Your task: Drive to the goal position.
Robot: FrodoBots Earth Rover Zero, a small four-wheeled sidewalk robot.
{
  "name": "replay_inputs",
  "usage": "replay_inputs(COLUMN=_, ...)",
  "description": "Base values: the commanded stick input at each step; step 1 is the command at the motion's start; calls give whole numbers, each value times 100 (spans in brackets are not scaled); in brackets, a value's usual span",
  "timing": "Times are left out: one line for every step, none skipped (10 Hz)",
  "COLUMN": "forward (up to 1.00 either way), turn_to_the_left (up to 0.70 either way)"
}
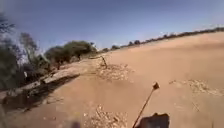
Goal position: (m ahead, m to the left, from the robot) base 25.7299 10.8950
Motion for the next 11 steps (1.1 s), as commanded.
replay_inputs(forward=85, turn_to_the_left=-27)
replay_inputs(forward=85, turn_to_the_left=-27)
replay_inputs(forward=85, turn_to_the_left=-17)
replay_inputs(forward=85, turn_to_the_left=-4)
replay_inputs(forward=85, turn_to_the_left=0)
replay_inputs(forward=85, turn_to_the_left=0)
replay_inputs(forward=85, turn_to_the_left=0)
replay_inputs(forward=85, turn_to_the_left=0)
replay_inputs(forward=85, turn_to_the_left=0)
replay_inputs(forward=85, turn_to_the_left=0)
replay_inputs(forward=85, turn_to_the_left=0)
